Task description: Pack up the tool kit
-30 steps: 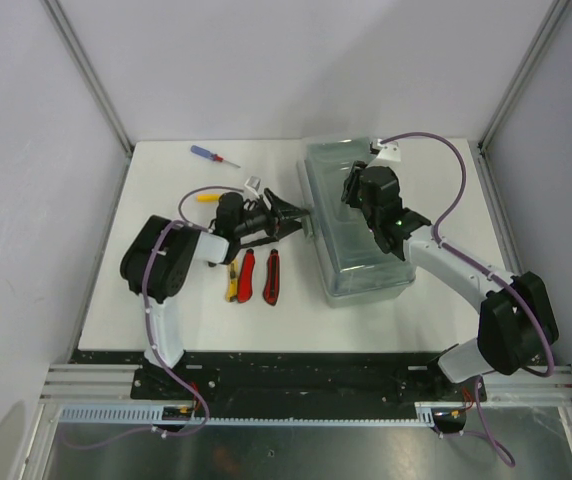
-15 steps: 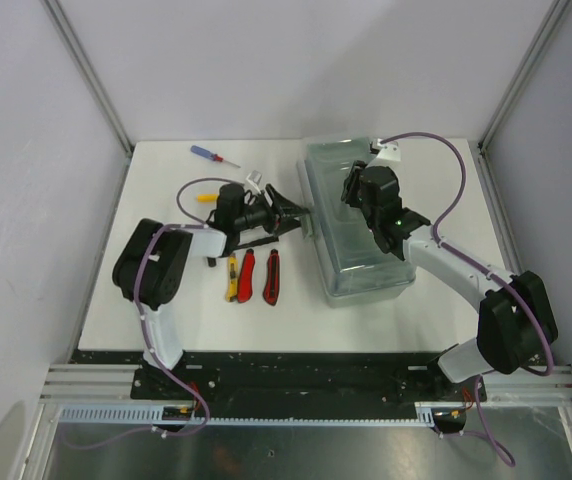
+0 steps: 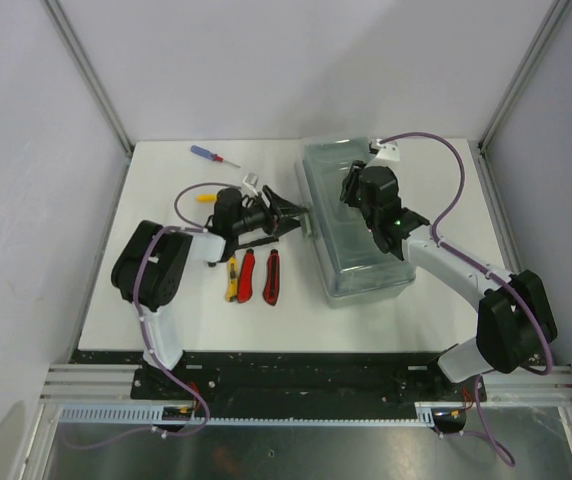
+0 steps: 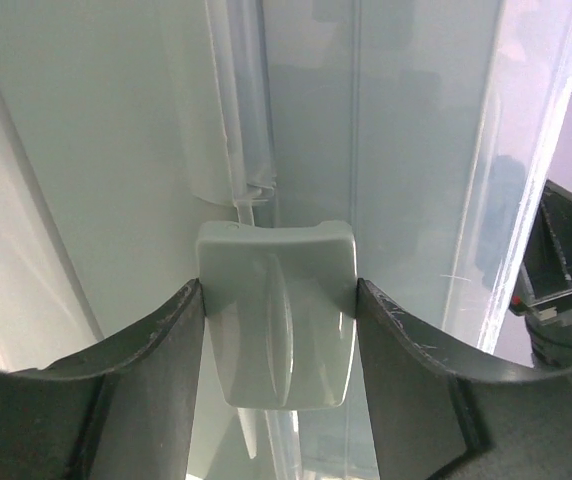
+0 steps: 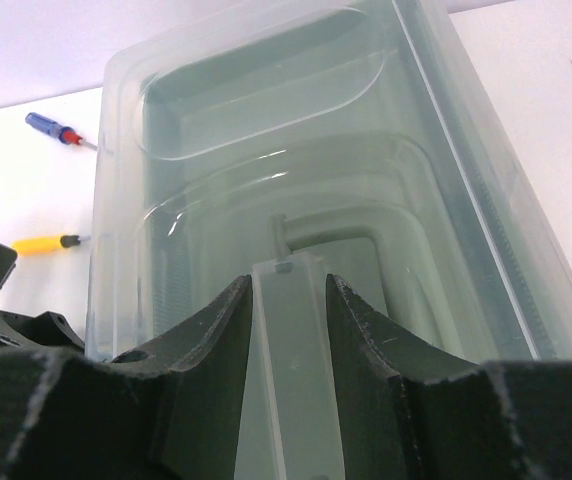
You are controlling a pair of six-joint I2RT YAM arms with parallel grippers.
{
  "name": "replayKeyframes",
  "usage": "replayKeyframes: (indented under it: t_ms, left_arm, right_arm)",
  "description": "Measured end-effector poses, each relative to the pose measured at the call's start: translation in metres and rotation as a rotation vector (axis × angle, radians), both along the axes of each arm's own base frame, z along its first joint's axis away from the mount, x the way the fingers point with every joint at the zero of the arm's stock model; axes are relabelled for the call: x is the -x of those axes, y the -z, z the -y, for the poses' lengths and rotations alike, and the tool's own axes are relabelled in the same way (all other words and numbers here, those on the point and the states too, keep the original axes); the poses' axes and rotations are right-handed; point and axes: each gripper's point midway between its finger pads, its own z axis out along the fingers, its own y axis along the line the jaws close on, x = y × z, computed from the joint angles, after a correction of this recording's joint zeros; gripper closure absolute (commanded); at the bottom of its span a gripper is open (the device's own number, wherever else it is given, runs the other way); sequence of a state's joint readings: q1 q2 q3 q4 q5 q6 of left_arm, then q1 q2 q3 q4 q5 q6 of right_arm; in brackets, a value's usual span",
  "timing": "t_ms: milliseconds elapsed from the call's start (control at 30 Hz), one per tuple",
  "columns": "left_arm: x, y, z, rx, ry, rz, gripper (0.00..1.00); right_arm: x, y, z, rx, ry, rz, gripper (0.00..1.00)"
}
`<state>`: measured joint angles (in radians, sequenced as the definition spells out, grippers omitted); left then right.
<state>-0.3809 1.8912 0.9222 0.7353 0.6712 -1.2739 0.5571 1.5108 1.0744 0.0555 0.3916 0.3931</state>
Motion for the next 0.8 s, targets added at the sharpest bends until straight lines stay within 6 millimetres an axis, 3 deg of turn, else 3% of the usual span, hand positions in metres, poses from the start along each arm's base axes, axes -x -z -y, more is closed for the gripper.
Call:
replayKeyframes:
  t_ms: [67, 333, 567, 800]
  left_arm:
    - [0.002, -0.001, -0.002, 0.038, -0.023, -0.013, 0.44]
    - [0.007, -0.007, -0.005, 0.138, -0.045, 0.006, 0.04]
    - [0.021, -0.004, -0.008, 0.145, -0.021, 0.045, 0.02]
    - [0.035, 0.014, -0.012, 0.096, 0.017, 0.064, 0.02]
  right_arm:
    - [0.001, 0.000, -0.002, -0.004, -0.005, 0.000, 0.59]
    - [0.001, -0.002, -0.004, -0.027, -0.004, -0.002, 0.58]
    - [0.002, -0.002, -0.005, -0.044, -0.013, -0.006, 0.57]
    - [0.002, -0.003, -0.006, -0.057, -0.016, -0.008, 0.57]
